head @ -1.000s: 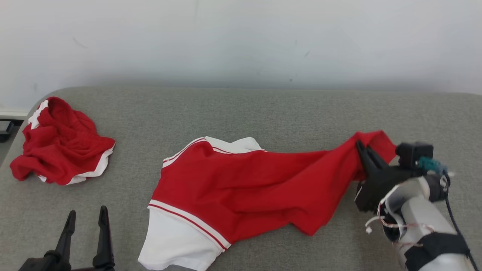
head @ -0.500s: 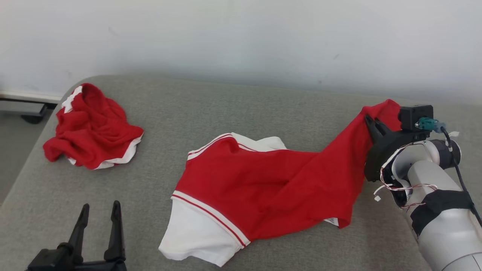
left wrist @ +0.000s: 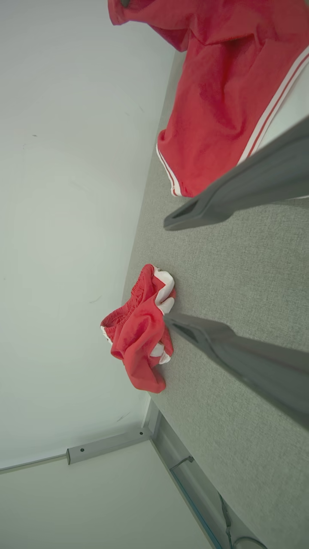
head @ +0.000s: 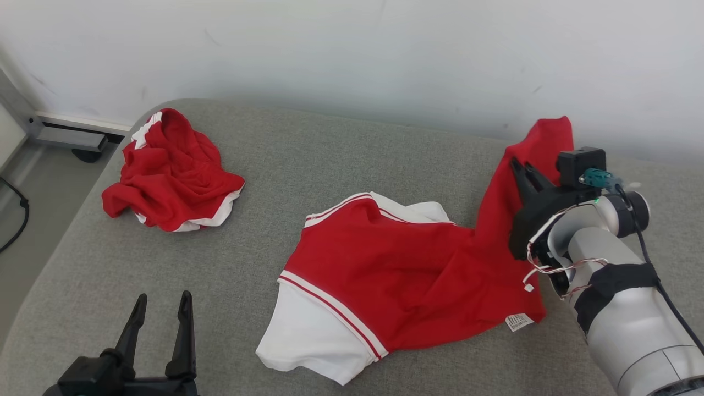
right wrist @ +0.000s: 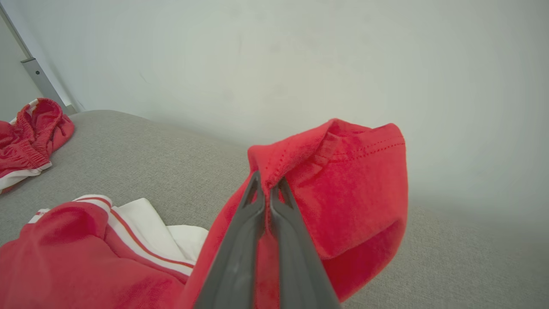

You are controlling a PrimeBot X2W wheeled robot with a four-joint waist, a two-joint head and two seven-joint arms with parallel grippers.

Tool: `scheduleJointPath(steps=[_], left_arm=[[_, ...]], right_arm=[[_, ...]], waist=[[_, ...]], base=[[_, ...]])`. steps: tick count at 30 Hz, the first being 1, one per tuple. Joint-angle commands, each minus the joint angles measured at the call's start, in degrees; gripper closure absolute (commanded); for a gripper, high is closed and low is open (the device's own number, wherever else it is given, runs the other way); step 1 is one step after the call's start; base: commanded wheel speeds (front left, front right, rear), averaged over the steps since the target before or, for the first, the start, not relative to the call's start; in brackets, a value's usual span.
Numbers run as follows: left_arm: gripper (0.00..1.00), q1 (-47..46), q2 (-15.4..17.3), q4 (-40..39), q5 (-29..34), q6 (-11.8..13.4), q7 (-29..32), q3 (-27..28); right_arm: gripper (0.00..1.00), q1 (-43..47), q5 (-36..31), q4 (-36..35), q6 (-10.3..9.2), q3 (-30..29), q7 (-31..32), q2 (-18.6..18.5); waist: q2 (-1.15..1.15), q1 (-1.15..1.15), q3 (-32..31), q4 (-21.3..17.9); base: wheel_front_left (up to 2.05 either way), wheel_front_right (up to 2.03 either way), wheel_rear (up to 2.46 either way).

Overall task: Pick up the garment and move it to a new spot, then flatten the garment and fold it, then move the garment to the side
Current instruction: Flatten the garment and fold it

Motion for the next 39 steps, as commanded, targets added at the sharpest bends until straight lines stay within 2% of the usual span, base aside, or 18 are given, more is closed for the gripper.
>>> scheduleJointPath(steps=[1, 2, 3, 13, 20, 28, 34, 39], left_arm=[[0.00, -0.98, 0.15, 0.31, 0.60, -0.43, -0.32, 0.29], [0.00, -1.03, 0.11, 0.46, 0.66, -0.55, -0.32, 0.39], [0.00, -1.10, 0.03, 0.58, 0.72, -0.63, -0.32, 0.47], [0.00, -0.84, -0.48, 1.13, 1.14, -1.12, -0.32, 1.06], [0.00, -0.08, -0.82, 1.17, 1.39, -1.34, -0.32, 1.22], [0.00, 0.86, -0.88, 0.63, 1.56, -1.38, -0.32, 2.26], [0.00, 1.88, -1.20, -0.93, 2.23, -0.49, -0.32, 2.25], [0.00, 1.65, -1.01, -1.77, 2.43, -0.41, -0.32, 2.80]], right_arm=[[0.79, -0.86, -0.46, 0.33, -0.04, 0.55, -0.49, 0.25], [0.54, -0.85, -0.44, 0.39, -0.04, 0.83, -0.52, 0.39], [0.00, -0.85, -0.02, 0.25, -0.04, 0.96, -0.57, 0.59], [0.00, 3.27, 4.76, -5.59, -0.03, 2.34, -0.61, 0.10], [0.00, 8.92, 9.32, -11.98, -0.04, 4.66, -0.61, -2.69], [0.00, 17.63, 14.68, -19.59, -0.04, 7.29, -0.62, -7.80], [0.00, 23.61, 15.87, -23.67, -0.04, 7.37, 0.16, -8.68], [0.00, 27.99, 15.26, -27.07, -0.04, 6.66, 3.54, -8.82]], waist=[[0.00, 0.00, 0.05, 0.02], [0.00, 0.00, 0.07, -0.06], [0.00, 0.00, 0.06, -0.17], [0.00, 0.00, -0.63, -2.40], [0.00, 0.00, -1.11, -3.32], [0.00, 0.00, -1.46, -4.65], [0.00, 0.00, -1.39, -5.71], [0.00, 0.00, -0.77, -6.54]], base=[[0.00, 0.00, 0.00], [0.00, 0.00, 0.00], [0.00, 0.00, 0.00], [0.00, 0.00, 0.00], [0.00, 0.00, 0.00], [0.00, 0.00, 0.00], [0.00, 0.00, 0.00], [0.00, 0.00, 0.00]])
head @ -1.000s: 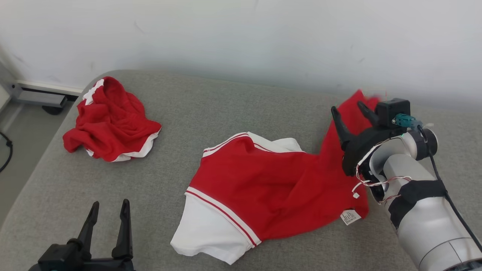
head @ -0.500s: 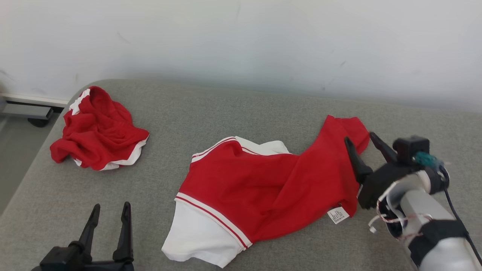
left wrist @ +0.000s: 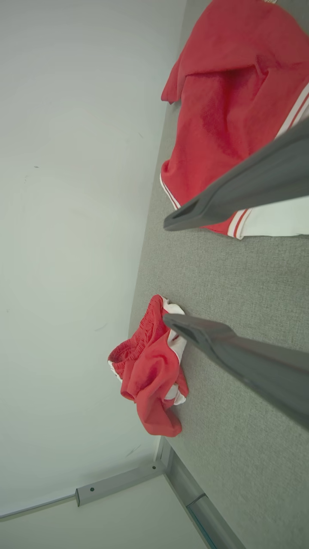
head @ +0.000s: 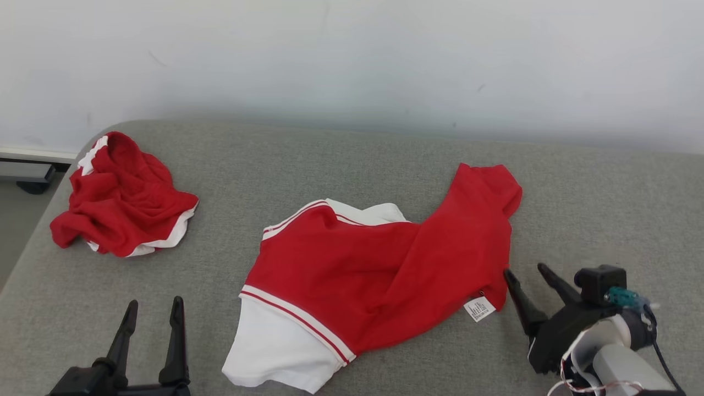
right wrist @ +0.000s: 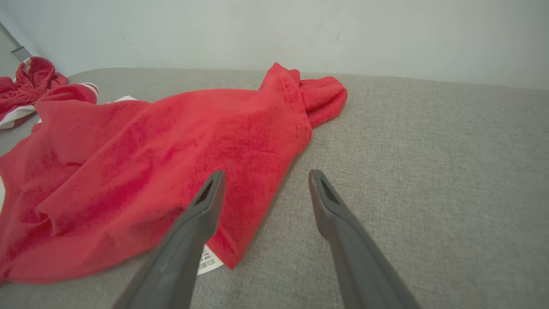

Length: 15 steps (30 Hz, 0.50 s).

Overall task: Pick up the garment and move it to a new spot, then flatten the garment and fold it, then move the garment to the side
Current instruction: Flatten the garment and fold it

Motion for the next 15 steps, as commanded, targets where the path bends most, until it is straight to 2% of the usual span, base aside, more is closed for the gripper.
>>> scheduleJointPath(steps=[1, 5, 7, 15], left_arm=[[0.00, -0.08, 0.40, -0.33, 0.35, 0.08, -0.32, 0.42], [0.00, -0.06, 0.34, -0.57, 0.43, 0.10, -0.32, 0.82], [0.00, -0.19, 0.33, -0.58, 0.52, -0.05, -0.32, 0.93], [0.00, -0.82, -0.10, -0.52, 0.62, -0.45, -0.32, 1.50]], right_arm=[[0.00, 1.36, -0.31, -1.12, -0.04, -0.66, 0.92, -0.33], [0.00, 4.70, 0.70, -5.46, -0.04, -1.51, 5.62, 0.80], [0.00, 6.13, 0.14, -7.78, -0.05, -2.00, 7.63, 0.10], [0.00, 10.66, -3.05, -15.78, -0.05, -5.40, 14.34, 1.12]], waist=[[0.00, 0.00, 0.33, -0.44], [0.00, 0.00, 0.81, -1.01], [0.00, 0.00, 1.05, -1.12], [0.00, 0.00, 1.76, -0.92]], base=[[0.00, 0.00, 0.00], [0.00, 0.00, 0.00], [0.00, 0.00, 0.00], [0.00, 0.00, 0.00]])
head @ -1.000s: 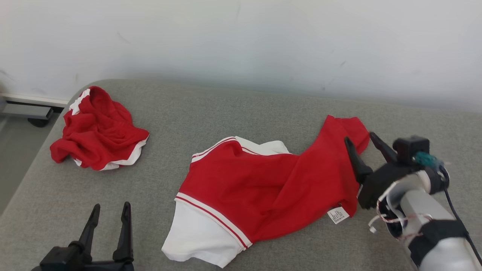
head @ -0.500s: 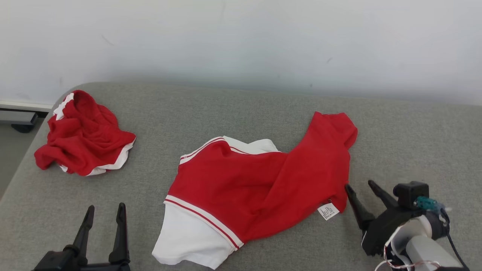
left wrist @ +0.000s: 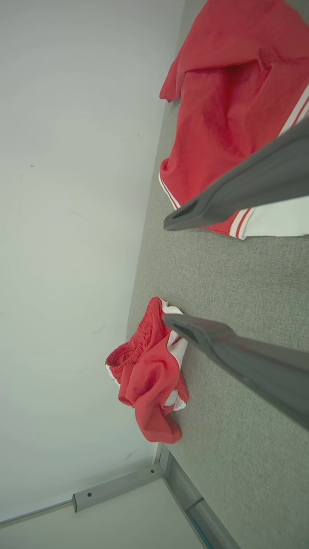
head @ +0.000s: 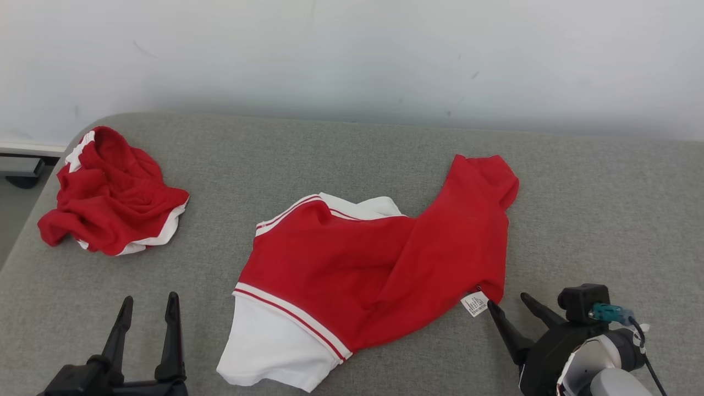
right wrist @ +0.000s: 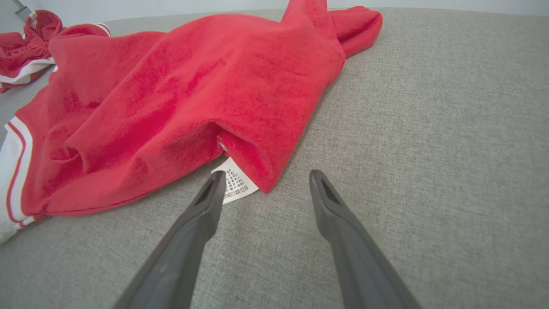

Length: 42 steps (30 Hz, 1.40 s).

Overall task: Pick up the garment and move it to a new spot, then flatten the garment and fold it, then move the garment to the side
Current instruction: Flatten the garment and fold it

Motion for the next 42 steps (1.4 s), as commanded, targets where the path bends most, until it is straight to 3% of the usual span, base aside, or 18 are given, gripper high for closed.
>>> scheduleJointPath(steps=[1, 11, 18, 19, 20, 22, 31, 41, 42], left_arm=[[0.00, -0.71, 0.03, 0.14, 0.47, -0.23, -0.32, 0.32], [0.00, -1.27, -0.50, 0.89, 0.74, -0.86, -0.32, 0.32], [0.00, -1.02, -0.51, 1.02, 1.04, -0.92, -0.32, 0.82], [0.00, -0.98, -0.53, 1.03, 1.06, -0.92, -0.32, 0.90], [0.00, -0.96, -0.57, 1.06, 1.09, -0.93, -0.32, 0.93], [0.00, -0.97, -0.62, 1.15, 1.13, -0.97, -0.32, 1.00], [0.00, -0.24, -0.91, 1.01, 1.15, -0.90, -0.32, 1.42], [0.00, -0.02, -1.43, 1.34, 1.30, -1.18, -0.32, 1.16], [0.00, 0.11, -1.46, 1.42, 1.29, -1.13, -0.32, 1.30]], right_arm=[[0.00, 0.70, -1.55, -0.95, -0.06, -0.75, 0.80, 0.34], [0.00, 0.17, -12.03, -0.09, -0.05, -4.03, 3.23, 4.03], [0.00, -2.76, -18.38, 6.84, -0.05, -7.55, 1.22, 5.85], [0.06, -3.13, -18.94, 7.67, -0.05, -7.86, 0.84, 5.95], [0.57, -3.49, -19.70, 8.52, -0.05, -8.21, 0.40, 5.89], [1.00, -4.20, -20.61, 10.10, -0.05, -8.49, -0.41, 6.27], [1.00, -7.38, -23.33, 12.50, -0.05, -9.38, -5.10, 5.33], [1.00, -5.66, -27.69, 6.75, -0.05, -10.24, -4.70, 2.72], [0.91, -4.89, -26.36, 6.39, -0.05, -9.17, -3.54, 3.06]], waist=[[0.00, 0.00, 0.12, 0.22], [0.00, 0.00, -0.15, 2.13], [0.00, 0.00, -0.14, 3.43], [0.00, 0.00, -0.14, 3.49], [0.00, 0.00, -0.16, 3.54], [0.00, 0.00, -0.24, 3.55], [0.00, 0.00, -0.62, 1.22], [0.00, 0.00, -1.20, -2.16], [0.00, 0.00, -1.36, -2.43]], base=[[0.00, 0.00, 0.00], [0.00, 0.00, 0.00], [0.00, 0.00, 0.00], [0.00, 0.00, 0.00], [0.00, 0.00, 0.00], [0.00, 0.00, 0.00], [0.00, 0.00, 0.00], [0.00, 0.00, 0.00], [0.00, 0.00, 0.00]])
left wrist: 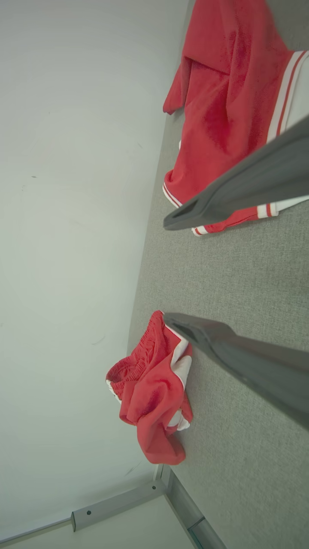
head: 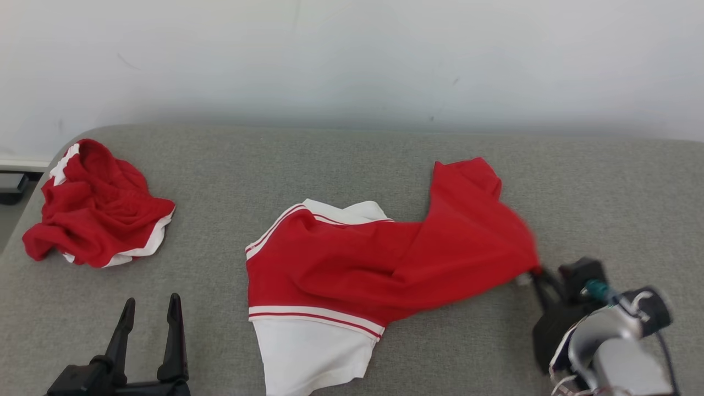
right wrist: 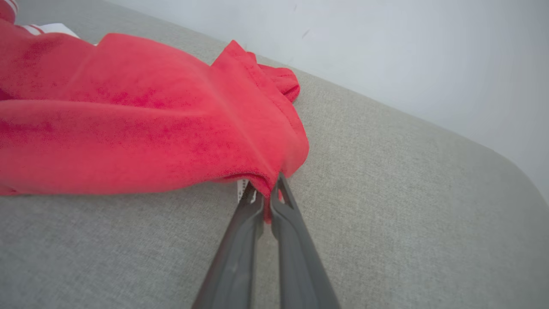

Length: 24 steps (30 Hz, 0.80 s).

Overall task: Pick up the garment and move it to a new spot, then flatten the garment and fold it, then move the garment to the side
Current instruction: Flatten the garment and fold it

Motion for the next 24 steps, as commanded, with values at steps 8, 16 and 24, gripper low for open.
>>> scheduleJointPath(steps=[8, 16, 24], left_arm=[[0.00, 0.80, 0.00, 0.46, 0.67, -0.22, -0.32, 0.47], [0.00, 0.57, -0.10, 0.58, 1.02, -0.66, -0.32, 0.06], [0.00, 0.46, -0.09, 0.51, 1.20, -0.40, -0.32, 0.28]], right_arm=[[0.00, 4.15, 8.38, -6.86, -0.07, 2.96, 3.98, -1.79], [0.00, 5.76, 15.53, -12.68, -0.07, 1.13, 4.80, -3.38], [0.00, 5.44, 10.38, -9.03, -0.07, -4.35, 5.84, -2.77]], waist=[[0.00, 0.00, -1.04, -1.68], [0.00, 0.00, -1.35, -1.07], [0.00, 0.00, -1.26, -0.34]], base=[[0.00, 0.00, 0.00], [0.00, 0.00, 0.00], [0.00, 0.00, 0.00]])
